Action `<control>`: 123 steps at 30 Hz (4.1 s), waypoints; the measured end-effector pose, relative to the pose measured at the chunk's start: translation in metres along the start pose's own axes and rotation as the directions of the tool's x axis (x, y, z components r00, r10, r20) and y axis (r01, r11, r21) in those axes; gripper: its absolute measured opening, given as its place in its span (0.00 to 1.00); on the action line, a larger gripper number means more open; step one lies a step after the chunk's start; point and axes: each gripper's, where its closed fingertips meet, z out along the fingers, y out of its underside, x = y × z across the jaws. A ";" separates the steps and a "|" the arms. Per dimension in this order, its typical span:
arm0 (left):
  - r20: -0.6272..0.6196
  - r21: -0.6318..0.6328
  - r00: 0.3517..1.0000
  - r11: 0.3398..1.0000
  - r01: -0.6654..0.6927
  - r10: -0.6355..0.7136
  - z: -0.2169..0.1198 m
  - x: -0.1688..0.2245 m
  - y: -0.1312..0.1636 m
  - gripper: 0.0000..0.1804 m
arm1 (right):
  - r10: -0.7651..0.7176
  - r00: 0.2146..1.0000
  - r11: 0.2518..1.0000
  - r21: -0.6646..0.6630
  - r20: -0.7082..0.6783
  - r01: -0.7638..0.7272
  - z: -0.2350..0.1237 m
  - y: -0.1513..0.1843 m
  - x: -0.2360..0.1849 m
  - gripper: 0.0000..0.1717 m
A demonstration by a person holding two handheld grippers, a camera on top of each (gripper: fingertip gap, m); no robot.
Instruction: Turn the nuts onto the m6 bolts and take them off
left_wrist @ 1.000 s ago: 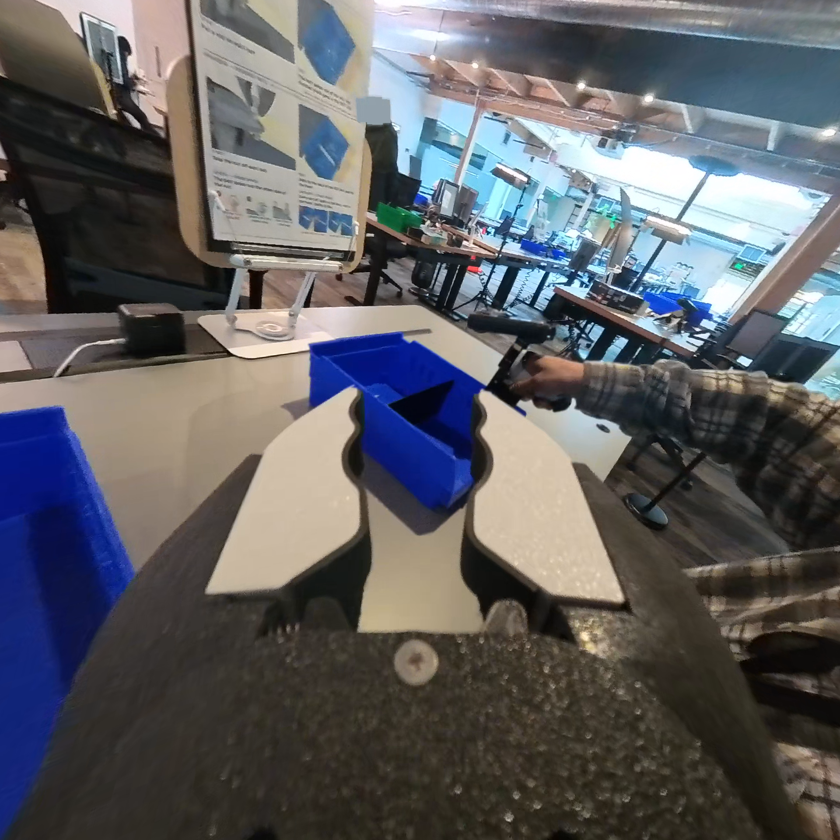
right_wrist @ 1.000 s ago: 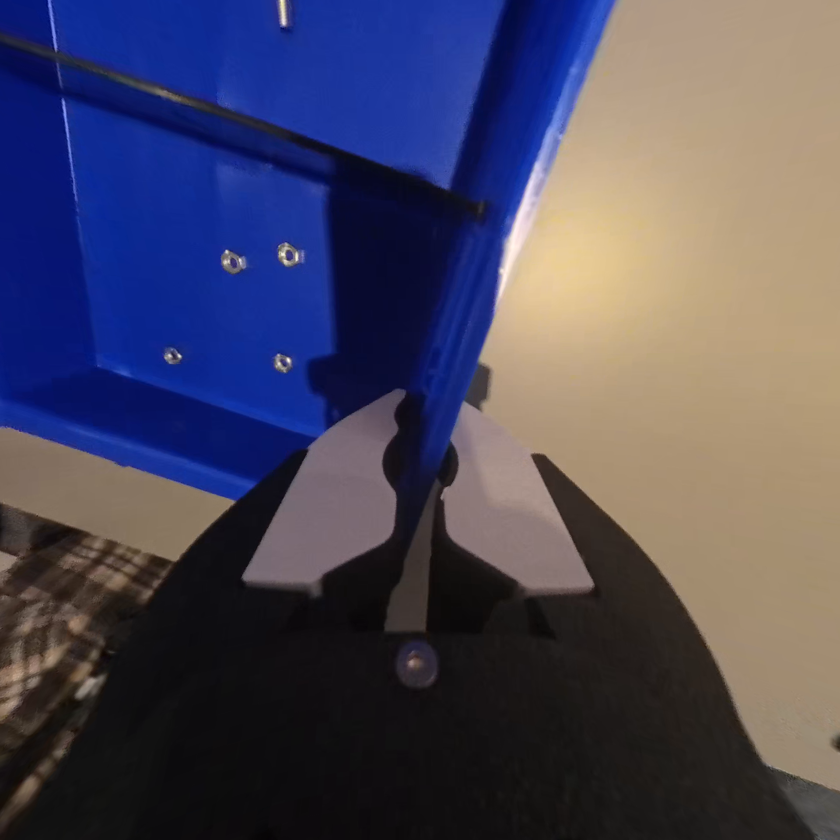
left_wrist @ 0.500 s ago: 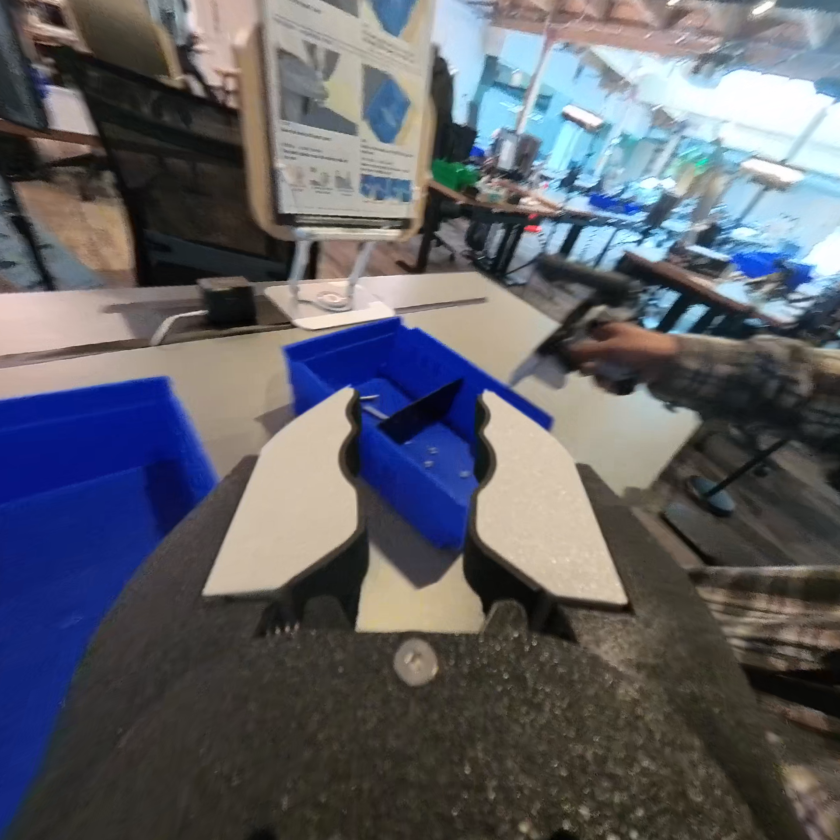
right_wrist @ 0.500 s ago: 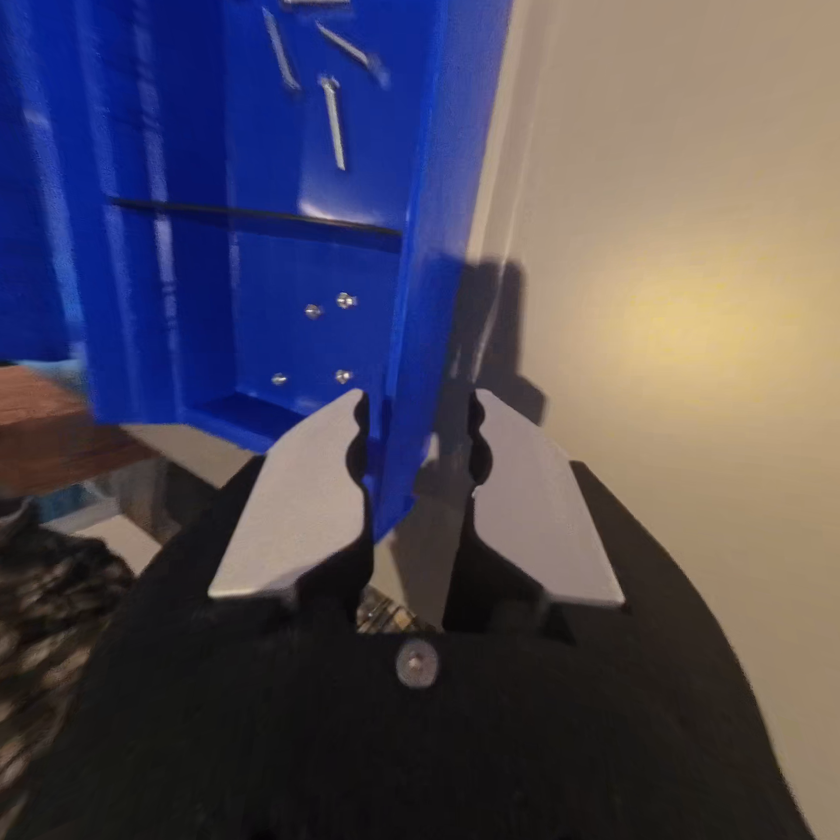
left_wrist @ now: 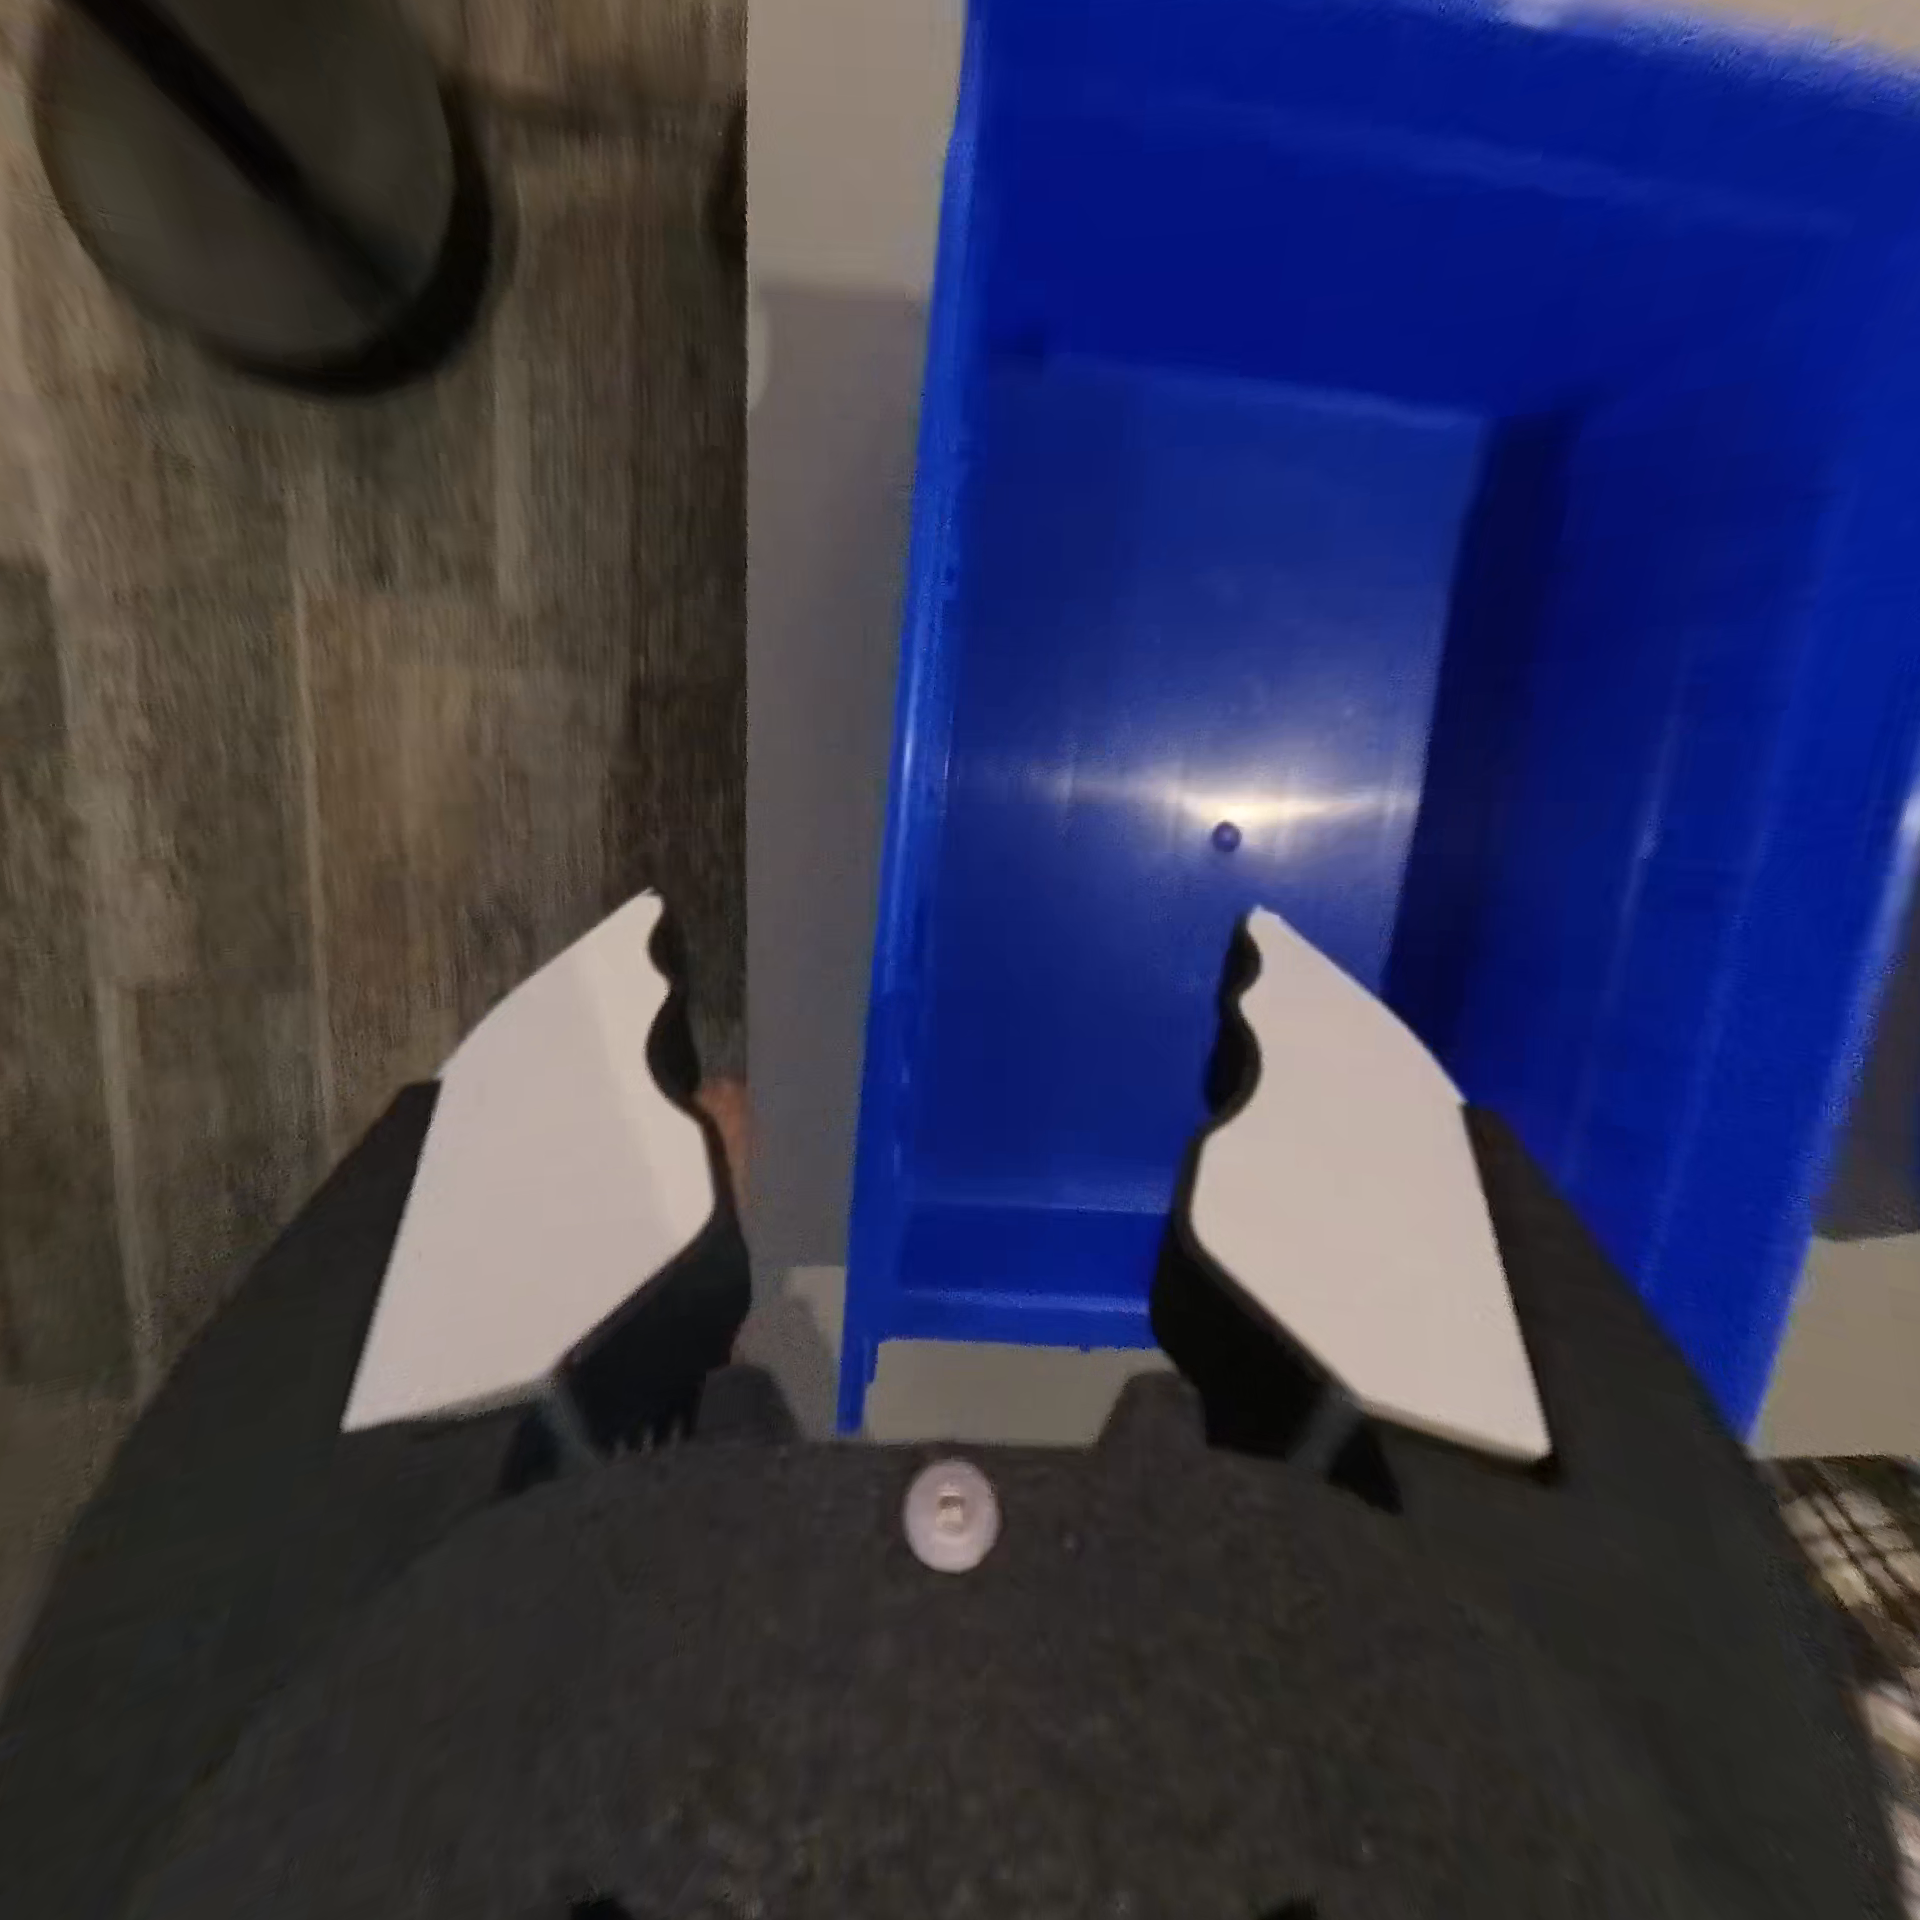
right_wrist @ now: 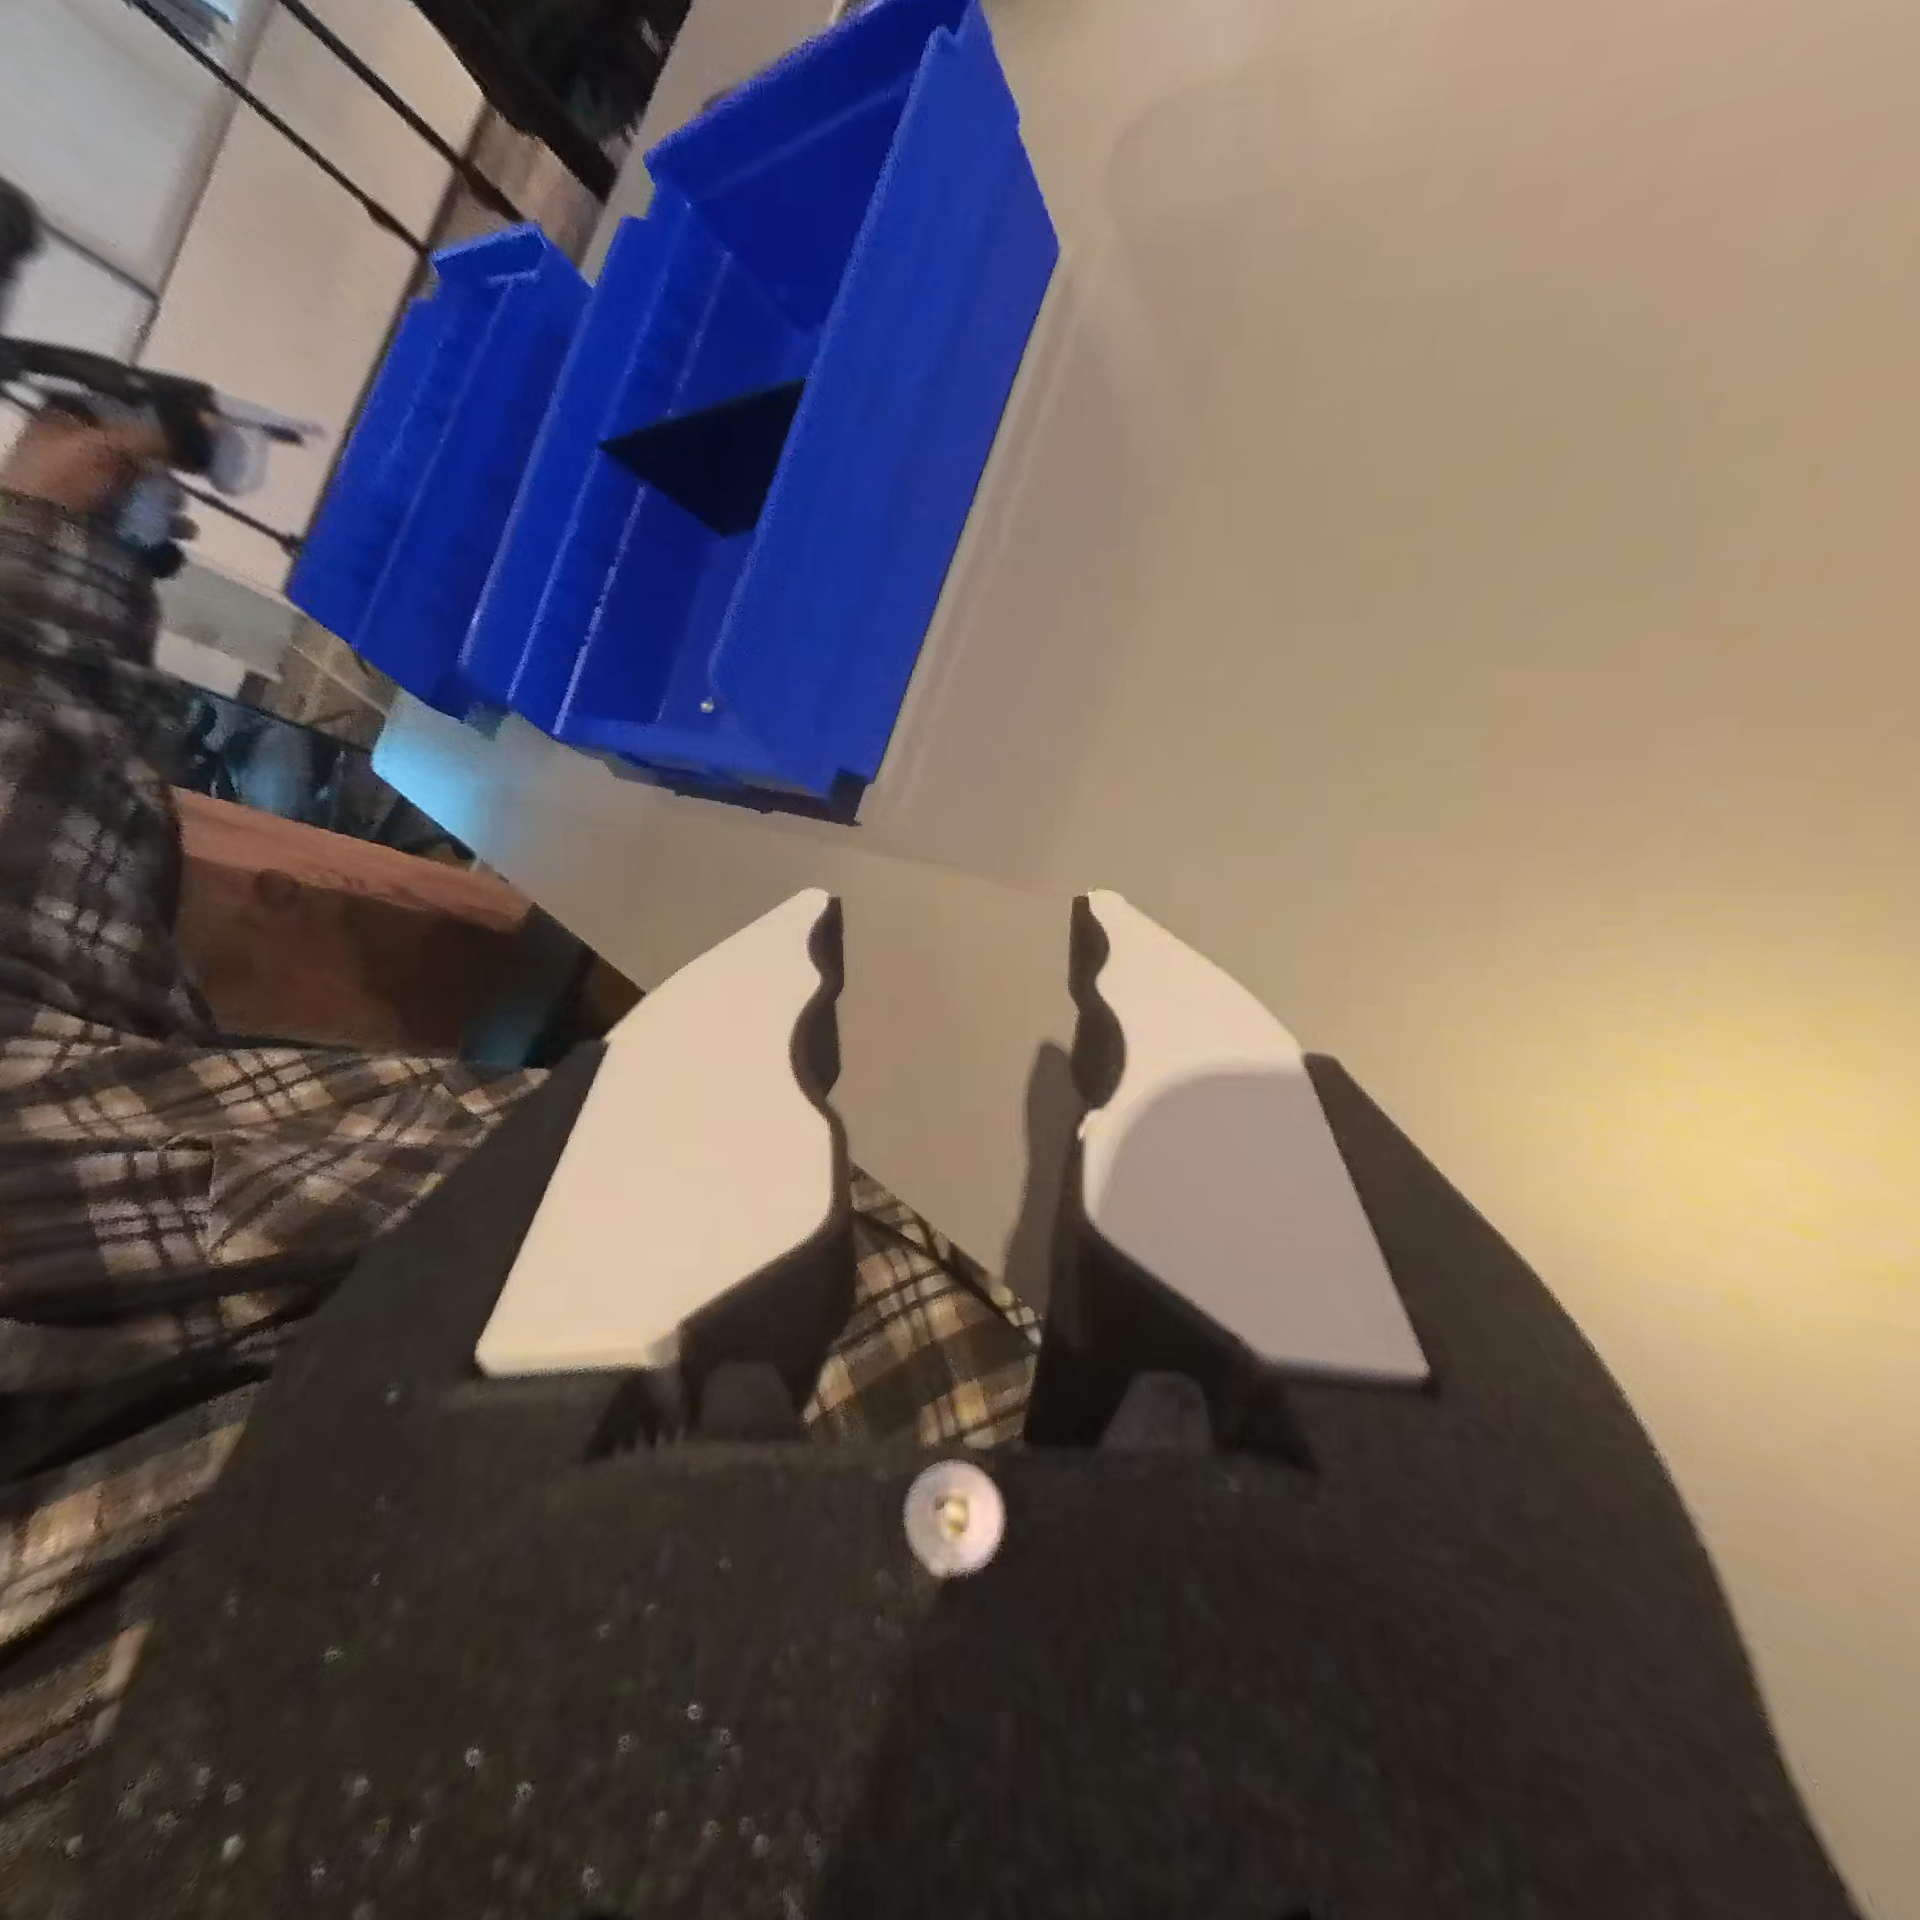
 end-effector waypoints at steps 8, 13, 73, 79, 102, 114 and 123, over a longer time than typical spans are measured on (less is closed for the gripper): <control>0.015 -0.426 0.997 0.901 0.079 -0.080 0.068 -0.005 0.074 0.32 | 0.115 0.990 0.988 0.098 0.080 -0.123 -0.026 0.022 0.023 0.18; 0.078 -0.555 0.997 0.831 0.039 0.005 0.067 -0.015 0.094 0.05 | 0.127 0.988 0.976 0.164 0.090 -0.140 -0.042 0.022 0.032 0.15; -0.523 -0.166 0.065 -0.027 -0.986 0.850 0.163 0.737 0.025 0.05 | 0.096 0.987 0.976 0.207 -0.129 -0.068 -0.146 0.050 0.061 0.21; -0.387 -0.060 0.119 0.103 -0.993 0.914 0.152 0.738 -0.014 0.39 | 0.058 0.934 0.995 0.096 -0.353 -0.025 -0.148 -0.003 0.108 0.26; -0.601 0.544 0.268 0.630 -0.554 0.753 -0.100 0.505 0.051 0.41 | -0.392 0.892 0.560 -0.828 -0.225 0.037 -0.065 -0.086 0.287 0.03; -0.670 0.563 0.321 0.740 -0.367 0.669 -0.116 0.464 0.062 0.42 | -0.352 0.743 0.828 -0.560 -0.570 -0.037 -0.053 -0.198 0.275 0.50; -0.775 0.544 0.235 0.809 -0.223 0.587 -0.125 0.421 0.072 0.41 | 0.008 0.761 0.942 -0.250 -0.649 -0.223 -0.096 -0.055 0.199 0.37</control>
